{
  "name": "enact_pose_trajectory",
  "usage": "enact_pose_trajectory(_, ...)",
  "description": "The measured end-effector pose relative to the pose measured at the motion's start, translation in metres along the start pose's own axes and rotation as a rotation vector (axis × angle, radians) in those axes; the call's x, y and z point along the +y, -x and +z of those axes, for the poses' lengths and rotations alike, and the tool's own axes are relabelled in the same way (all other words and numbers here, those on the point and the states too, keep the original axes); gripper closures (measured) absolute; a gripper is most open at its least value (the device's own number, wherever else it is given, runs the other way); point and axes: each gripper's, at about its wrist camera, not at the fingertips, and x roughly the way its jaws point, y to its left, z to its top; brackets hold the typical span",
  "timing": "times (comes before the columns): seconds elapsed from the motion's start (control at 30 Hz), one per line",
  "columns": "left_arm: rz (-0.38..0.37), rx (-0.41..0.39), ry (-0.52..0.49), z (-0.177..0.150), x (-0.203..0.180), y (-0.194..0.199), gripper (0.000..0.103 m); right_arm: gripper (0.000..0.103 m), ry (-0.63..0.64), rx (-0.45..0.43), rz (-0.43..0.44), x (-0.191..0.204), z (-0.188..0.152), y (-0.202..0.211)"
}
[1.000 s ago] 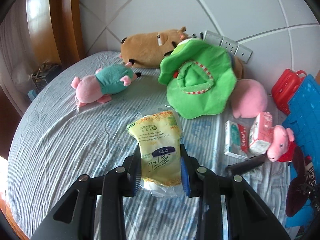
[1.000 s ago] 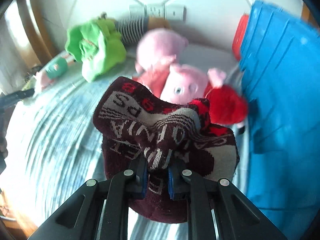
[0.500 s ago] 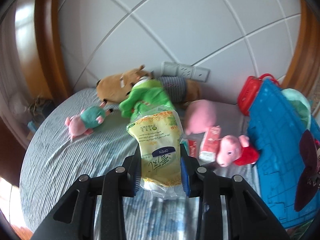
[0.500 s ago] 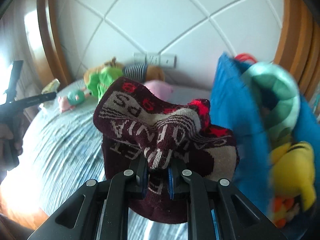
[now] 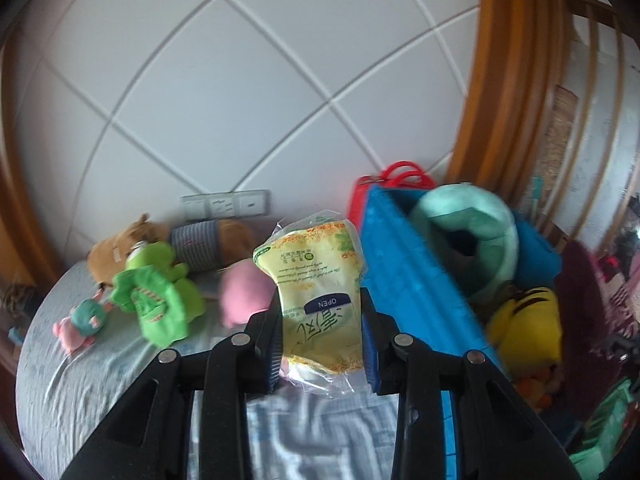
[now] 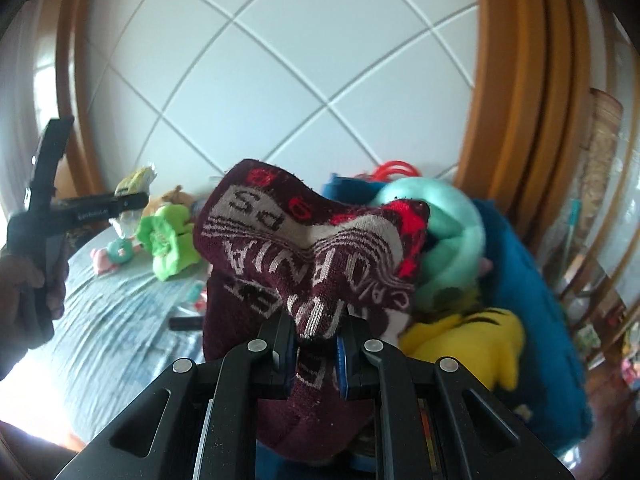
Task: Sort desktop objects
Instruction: 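Lift the pouch with the left tool while the right tool grasps the maroon towel, then carry pouch and towel over the blue crate and open both tools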
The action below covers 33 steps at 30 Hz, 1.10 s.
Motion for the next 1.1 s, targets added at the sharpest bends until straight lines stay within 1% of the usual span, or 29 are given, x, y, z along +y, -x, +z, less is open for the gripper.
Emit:
enact_pose_trajectory(0.17,-0.085,0.000,-0.046,0.023,-0.064,-0.007,0.071,0.088,-0.023,0.025,-0.024,-0.035,-0.011,0.000)
enact_pose_trajectory(0.3,-0.125,0.012,-0.098,0.038,-0.110,-0.013,0.071,0.088,-0.036,0.036,-0.026,-0.059,-0.019,-0.003)
enact_pose_trajectory(0.43,-0.153,0.045,-0.162,0.048,-0.153,-0.025,0.071,0.088,-0.044,0.039,-0.027,-0.078,-0.028,-0.004)
enact_pose_trajectory(0.63,-0.174,0.079,-0.221,0.061,-0.197,-0.044,0.072,0.088,-0.060,0.046,-0.032,-0.100,-0.033,-0.008)
enact_pose_trajectory(0.83,-0.189,0.086,-0.245,0.071,-0.218,-0.057,0.071,0.088,-0.050,0.057,-0.023,-0.113,-0.037,-0.011)
enact_pose_trajectory(0.87,-0.194,0.085,-0.244,0.072,-0.221,-0.058,0.069,0.088,-0.047,0.058,-0.019,-0.114,-0.038,-0.012)
enact_pose_trajectory(0.9,-0.199,0.091,-0.242,0.073,-0.222,-0.061,0.063,0.086,-0.044,0.054,-0.016,-0.115,-0.038,-0.012)
enact_pose_trajectory(0.93,-0.197,0.100,-0.242,0.074,-0.224,-0.064,0.037,0.084,-0.032,0.045,-0.018,-0.115,-0.037,-0.012)
enact_pose_trajectory(0.97,-0.196,0.104,-0.237,0.074,-0.225,-0.067,0.002,0.069,-0.013,0.046,-0.025,-0.112,-0.037,-0.014)
enact_pose_trajectory(1.0,-0.196,0.103,-0.233,0.074,-0.225,-0.068,0.000,0.035,0.008,0.053,-0.036,-0.110,-0.037,-0.016)
enact_pose_trajectory(1.03,-0.196,0.100,-0.229,0.074,-0.226,-0.070,0.000,0.017,0.022,0.054,-0.049,-0.108,-0.037,-0.018)
enact_pose_trajectory(1.07,-0.200,0.105,-0.228,0.073,-0.226,-0.071,0.000,0.001,0.030,0.041,-0.055,-0.106,-0.038,-0.017)
enact_pose_trajectory(1.1,-0.201,0.111,-0.227,0.072,-0.226,-0.073,0.000,0.001,0.030,0.036,-0.054,-0.106,-0.038,-0.017)
